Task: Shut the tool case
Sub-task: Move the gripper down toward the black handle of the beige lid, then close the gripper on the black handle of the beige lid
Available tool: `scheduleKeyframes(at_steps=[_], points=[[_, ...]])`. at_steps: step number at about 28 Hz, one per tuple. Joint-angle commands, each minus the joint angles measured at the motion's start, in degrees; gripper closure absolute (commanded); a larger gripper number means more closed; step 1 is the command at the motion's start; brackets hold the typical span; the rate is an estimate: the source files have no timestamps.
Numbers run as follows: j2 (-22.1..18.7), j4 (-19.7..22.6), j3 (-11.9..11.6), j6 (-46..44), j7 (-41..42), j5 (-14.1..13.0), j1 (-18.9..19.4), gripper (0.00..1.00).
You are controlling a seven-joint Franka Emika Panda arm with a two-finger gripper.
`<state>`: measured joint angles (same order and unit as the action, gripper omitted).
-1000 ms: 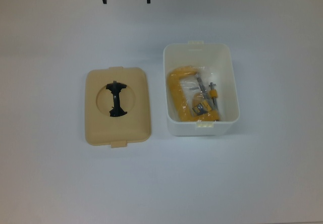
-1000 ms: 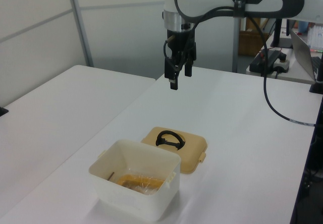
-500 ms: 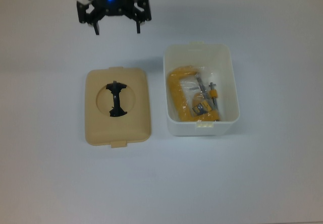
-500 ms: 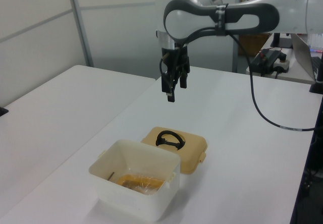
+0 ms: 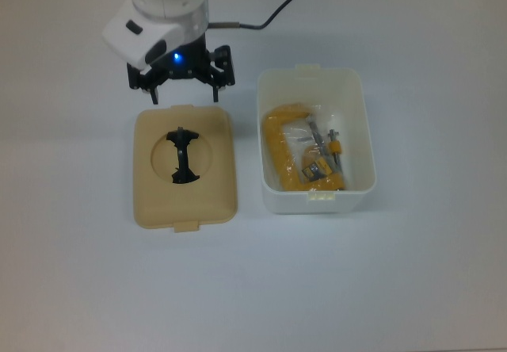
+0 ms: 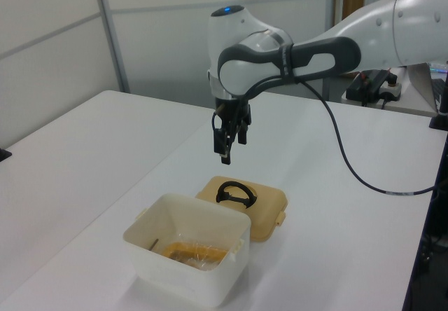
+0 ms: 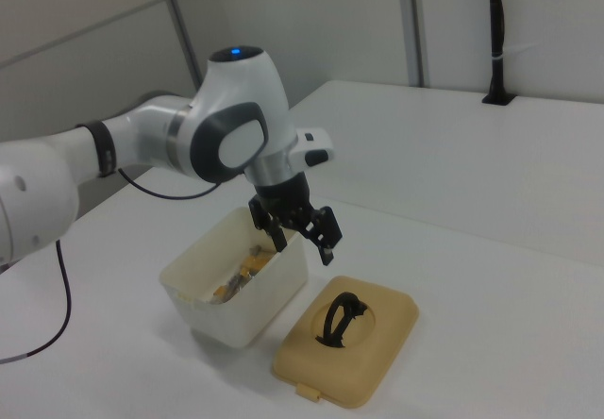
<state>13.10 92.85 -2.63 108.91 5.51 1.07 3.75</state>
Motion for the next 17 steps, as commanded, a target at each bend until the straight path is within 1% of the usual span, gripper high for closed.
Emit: scheduleKeyframes(at_steps=[1,3,6,11,12,15,16,17], points=[[1.57,1.72,-0.54,3.49,-0.05,1.83,-0.23,0.00],[2.45,1.98,-0.54,5.77,-1.28,1.92,-0.23,0.00],[3.33,2.42,-0.54,6.57,-1.99,2.01,-0.23,0.00],[5.09,2.51,-0.54,6.75,-1.99,3.59,-0.23,0.00],[5.70,2.51,-0.54,6.84,-1.99,4.29,-0.23,0.04],[6.41,2.60,-0.54,7.28,-1.99,5.34,-0.23,0.06],[6.50,2.69,-0.54,7.63,-1.99,5.52,-0.23,0.09],[6.59,3.73,-0.54,8.50,-1.99,5.87,-0.23,0.15]])
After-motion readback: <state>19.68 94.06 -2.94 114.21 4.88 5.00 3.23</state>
